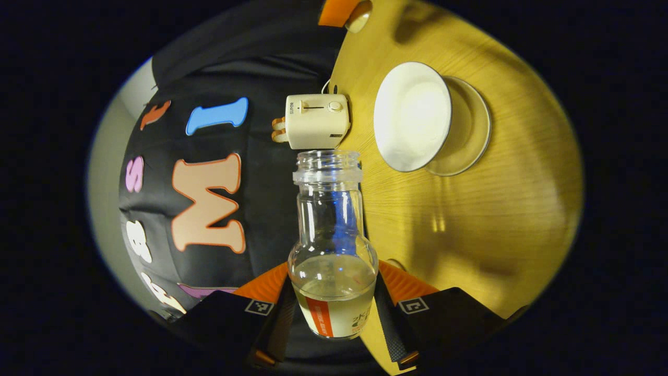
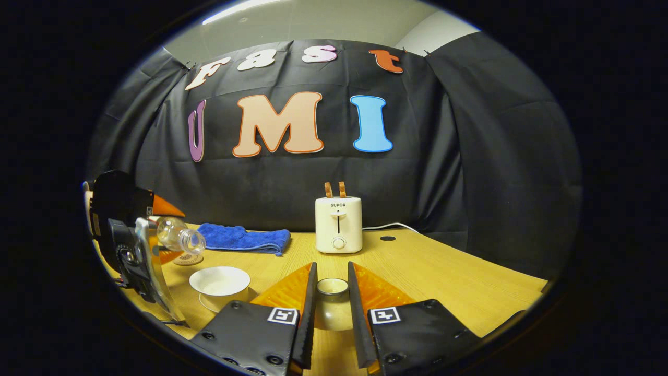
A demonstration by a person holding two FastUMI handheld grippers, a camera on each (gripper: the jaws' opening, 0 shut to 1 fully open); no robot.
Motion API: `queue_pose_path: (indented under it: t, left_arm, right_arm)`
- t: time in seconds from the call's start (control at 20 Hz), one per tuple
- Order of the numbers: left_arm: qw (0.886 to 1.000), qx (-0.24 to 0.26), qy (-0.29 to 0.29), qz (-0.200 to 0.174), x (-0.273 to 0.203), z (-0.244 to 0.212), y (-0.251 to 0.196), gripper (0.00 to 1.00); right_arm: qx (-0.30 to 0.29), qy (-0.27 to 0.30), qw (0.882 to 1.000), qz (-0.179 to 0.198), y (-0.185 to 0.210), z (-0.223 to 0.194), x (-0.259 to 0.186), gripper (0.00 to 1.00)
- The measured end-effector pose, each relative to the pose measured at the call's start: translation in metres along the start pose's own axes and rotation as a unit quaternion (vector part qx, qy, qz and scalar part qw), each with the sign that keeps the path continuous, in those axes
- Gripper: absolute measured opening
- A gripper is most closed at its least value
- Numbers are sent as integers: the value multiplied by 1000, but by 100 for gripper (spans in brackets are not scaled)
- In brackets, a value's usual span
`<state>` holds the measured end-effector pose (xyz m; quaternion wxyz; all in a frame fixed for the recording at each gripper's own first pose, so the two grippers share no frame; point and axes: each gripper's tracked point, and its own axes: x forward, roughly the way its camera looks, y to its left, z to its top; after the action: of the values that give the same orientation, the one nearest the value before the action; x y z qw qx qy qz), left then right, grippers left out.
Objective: Open the teacup lid with one hand, grasp the water bottle and pour water into the teacup with the other hand; after pouring, place the water bottle on the coaster and then close the teacup lid.
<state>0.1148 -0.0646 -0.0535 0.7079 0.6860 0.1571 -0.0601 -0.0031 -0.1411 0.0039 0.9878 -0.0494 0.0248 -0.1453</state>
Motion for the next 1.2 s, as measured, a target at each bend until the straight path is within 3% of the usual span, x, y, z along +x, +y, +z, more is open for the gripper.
queue_pose_path:
  t: [0.2, 0.4, 0.6, 0.8, 0.9, 1.05, 1.15, 1.2]
  left_arm:
    - [994, -106, -21, 6, 0, 5, -5, 71]
    - [968, -246, -34, 30, -7, -7, 5, 67]
    - [928, -367, -40, 55, -6, -32, 27, 73]
    - [861, -504, -38, 56, 6, -64, 36, 70]
    - [836, -543, -42, 67, 9, -79, 46, 71]
    - [811, -578, -60, 66, 25, -88, 53, 70]
    - [803, -588, -73, 59, 38, -87, 55, 70]
    - [791, -603, -83, 51, 46, -84, 54, 70]
  right_arm:
    - [0, 0, 1000, 0, 0, 0, 0, 36]
    - [0, -1, 1000, 0, 0, 0, 0, 36]
    - [0, 0, 1000, 0, 0, 0, 0, 36]
    - [-1, 0, 1000, 0, 0, 0, 0, 36]
    - [-1, 0, 1000, 1, 0, 0, 0, 36]
    - [-1, 0, 1000, 1, 0, 1, 0, 36]
    - [-1, 0, 1000, 1, 0, 1, 0, 36]
    - [-1, 0, 1000, 1, 0, 0, 0, 36]
